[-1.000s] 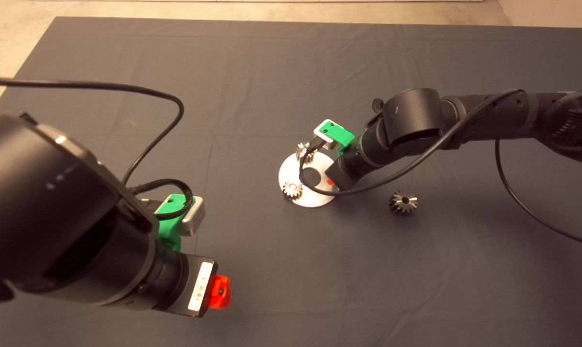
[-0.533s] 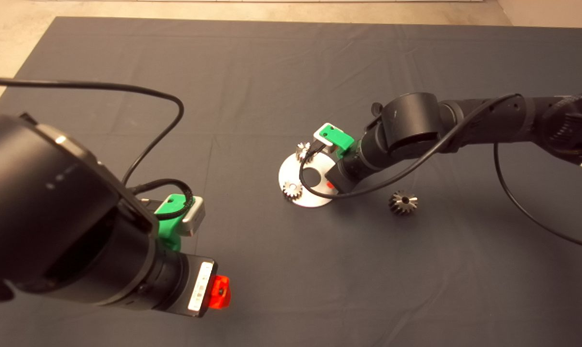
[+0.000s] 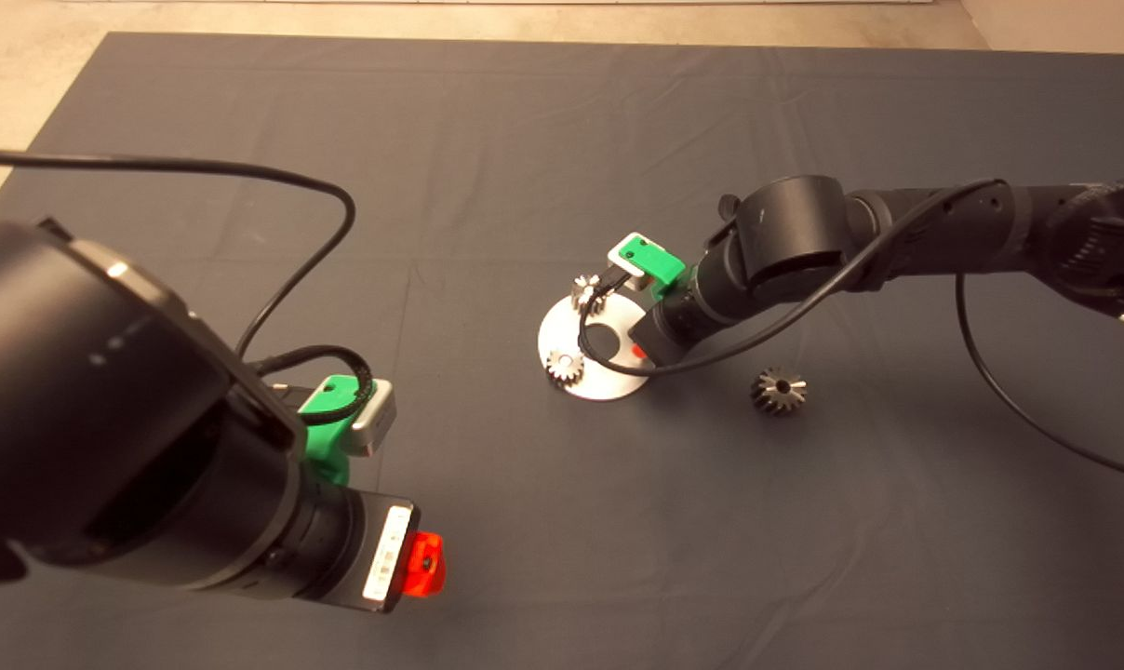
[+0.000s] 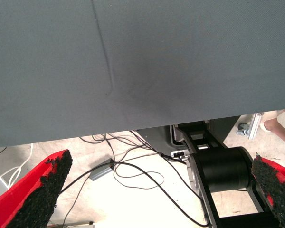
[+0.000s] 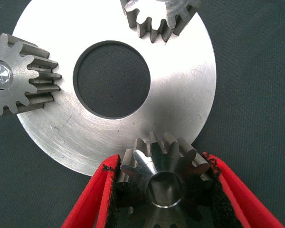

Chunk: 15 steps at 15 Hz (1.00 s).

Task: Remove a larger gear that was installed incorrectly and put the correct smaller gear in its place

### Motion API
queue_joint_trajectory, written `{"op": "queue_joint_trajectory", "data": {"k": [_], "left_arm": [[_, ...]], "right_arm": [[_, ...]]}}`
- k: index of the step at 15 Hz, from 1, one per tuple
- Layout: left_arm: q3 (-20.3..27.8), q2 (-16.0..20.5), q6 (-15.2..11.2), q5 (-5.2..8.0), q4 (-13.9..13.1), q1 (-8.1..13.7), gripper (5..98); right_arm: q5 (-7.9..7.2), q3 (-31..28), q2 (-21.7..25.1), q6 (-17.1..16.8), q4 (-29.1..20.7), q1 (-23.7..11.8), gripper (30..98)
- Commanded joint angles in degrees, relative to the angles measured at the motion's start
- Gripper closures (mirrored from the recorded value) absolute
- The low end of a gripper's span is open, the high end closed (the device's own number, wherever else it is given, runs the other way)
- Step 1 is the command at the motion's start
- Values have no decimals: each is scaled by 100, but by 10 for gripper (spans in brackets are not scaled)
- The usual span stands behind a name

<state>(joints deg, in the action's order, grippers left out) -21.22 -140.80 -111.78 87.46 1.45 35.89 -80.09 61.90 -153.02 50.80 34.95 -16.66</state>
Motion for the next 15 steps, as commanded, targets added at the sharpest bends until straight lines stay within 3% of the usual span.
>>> {"op": "queue_joint_trajectory", "data": {"k": [1,15], "left_arm": [[94,-5,-20,755,-154,84,54],[93,-5,-20,755,-146,84,54]], "right_arm": [[46,-4,-19,18,205,-136,873],[55,31,-66,18,205,-136,873]]}}
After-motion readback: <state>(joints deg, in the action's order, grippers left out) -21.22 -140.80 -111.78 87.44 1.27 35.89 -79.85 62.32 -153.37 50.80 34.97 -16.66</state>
